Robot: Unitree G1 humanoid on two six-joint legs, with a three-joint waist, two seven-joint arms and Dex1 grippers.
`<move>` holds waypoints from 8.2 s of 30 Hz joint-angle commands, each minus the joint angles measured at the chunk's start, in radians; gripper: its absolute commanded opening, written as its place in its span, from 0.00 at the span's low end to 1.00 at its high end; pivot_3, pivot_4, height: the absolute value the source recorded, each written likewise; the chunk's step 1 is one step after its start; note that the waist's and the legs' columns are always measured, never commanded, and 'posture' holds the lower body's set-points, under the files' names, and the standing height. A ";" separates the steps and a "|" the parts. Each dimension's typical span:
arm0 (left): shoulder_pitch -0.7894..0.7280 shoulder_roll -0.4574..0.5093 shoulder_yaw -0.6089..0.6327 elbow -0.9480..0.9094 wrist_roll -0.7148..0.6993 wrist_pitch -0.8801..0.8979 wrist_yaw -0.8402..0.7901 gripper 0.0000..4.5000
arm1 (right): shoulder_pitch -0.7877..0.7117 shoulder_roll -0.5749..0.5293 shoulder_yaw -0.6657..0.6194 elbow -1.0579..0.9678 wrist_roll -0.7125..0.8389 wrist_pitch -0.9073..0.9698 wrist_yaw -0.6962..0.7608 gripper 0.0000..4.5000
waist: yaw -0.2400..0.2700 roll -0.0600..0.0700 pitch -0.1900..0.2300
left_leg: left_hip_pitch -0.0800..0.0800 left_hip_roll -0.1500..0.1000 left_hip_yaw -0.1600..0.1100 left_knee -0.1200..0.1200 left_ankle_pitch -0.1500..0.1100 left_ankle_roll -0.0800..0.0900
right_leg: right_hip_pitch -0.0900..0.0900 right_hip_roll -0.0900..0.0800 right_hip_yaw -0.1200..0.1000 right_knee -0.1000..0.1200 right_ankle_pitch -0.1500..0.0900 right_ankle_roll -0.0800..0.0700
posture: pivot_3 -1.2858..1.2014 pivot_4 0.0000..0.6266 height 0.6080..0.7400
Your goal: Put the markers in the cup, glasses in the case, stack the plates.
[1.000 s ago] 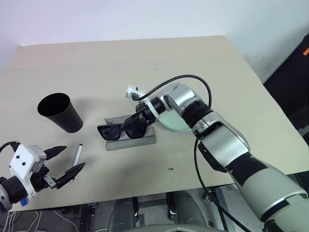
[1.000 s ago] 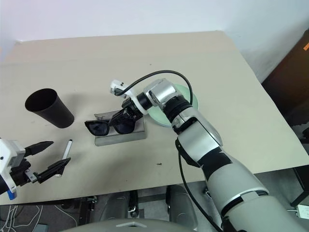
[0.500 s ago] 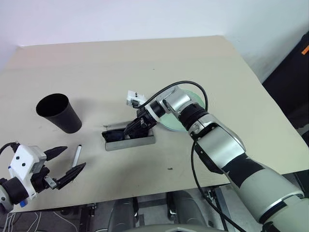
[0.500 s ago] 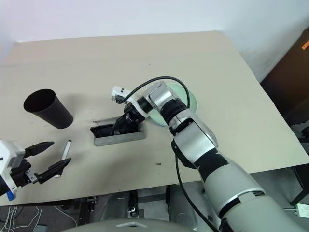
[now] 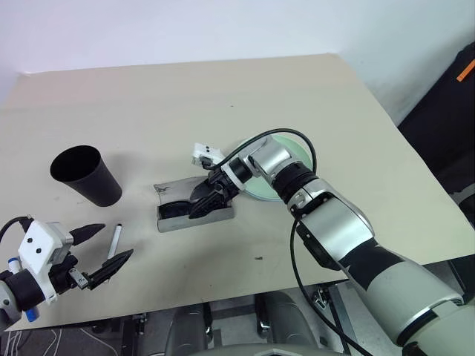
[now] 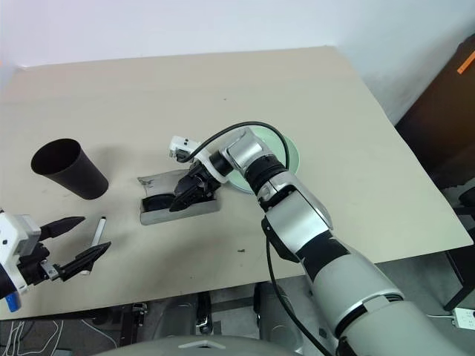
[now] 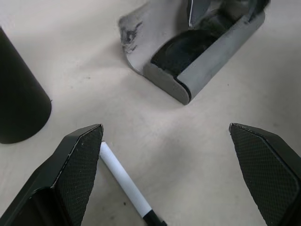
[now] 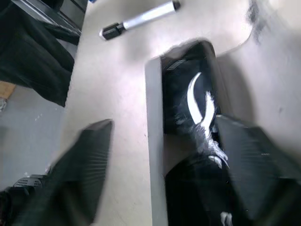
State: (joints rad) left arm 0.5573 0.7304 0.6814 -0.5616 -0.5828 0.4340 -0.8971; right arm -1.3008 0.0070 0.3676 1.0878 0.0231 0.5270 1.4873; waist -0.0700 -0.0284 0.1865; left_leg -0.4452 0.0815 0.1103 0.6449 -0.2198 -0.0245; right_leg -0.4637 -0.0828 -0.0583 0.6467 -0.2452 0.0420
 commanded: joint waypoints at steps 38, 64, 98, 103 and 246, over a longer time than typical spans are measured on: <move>0.002 -0.003 0.060 0.060 0.008 -0.028 -0.019 1.00 | 0.086 0.031 -0.126 -0.177 0.012 0.095 -0.221 0.01 | 0.000 -0.001 0.000 | 0.001 0.001 0.001 0.001 0.000 0.000 | 0.002 0.003 0.000 0.001 0.001 0.000 | 0.52 0.24 0.96; 0.265 -0.126 0.494 -0.143 -0.374 0.314 0.247 1.00 | 0.283 -0.047 -0.084 -0.496 0.122 -0.001 -0.202 0.01 | 0.000 -0.001 0.000 | 0.002 0.001 0.001 0.002 0.000 0.000 | 0.001 0.003 0.000 0.000 0.001 -0.001 | 0.52 0.24 0.96; 0.018 -0.151 0.243 0.089 -0.175 0.475 0.790 1.00 | 0.328 -0.066 -0.063 -0.529 0.092 -0.269 -0.294 0.01 | 0.000 -0.003 -0.002 | 0.002 0.002 0.001 0.001 0.000 0.000 | -0.001 0.000 0.000 -0.002 0.002 -0.003 | 0.52 0.24 0.96; -0.042 -0.133 0.226 0.132 -0.155 0.532 0.806 0.88 | 0.335 -0.077 -0.063 -0.537 0.089 -0.265 -0.310 0.00 | 0.000 -0.003 -0.001 | 0.001 0.002 0.001 0.000 0.000 -0.001 | 0.000 0.000 0.000 -0.001 0.002 -0.003 | 0.52 0.24 0.96; 0.163 0.044 0.048 -0.200 -0.503 0.308 0.774 0.99 | 0.425 -0.233 -0.248 -0.609 0.260 -0.393 -0.398 1.00 | 0.026 0.001 0.000 | 0.002 0.002 0.004 -0.001 0.002 -0.003 | 0.000 0.008 -0.010 -0.017 0.018 -0.006 | 0.52 0.24 0.96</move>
State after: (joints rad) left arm 0.7339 0.7555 0.7567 -0.7859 -1.1208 0.7010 -0.1622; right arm -0.8497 -0.2219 0.1385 0.5120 0.2783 0.1420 1.0899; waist -0.0436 -0.0276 0.1870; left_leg -0.4437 0.0839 0.1142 0.6436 -0.2174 -0.0270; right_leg -0.4637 -0.0748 -0.0680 0.6300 -0.2277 0.0360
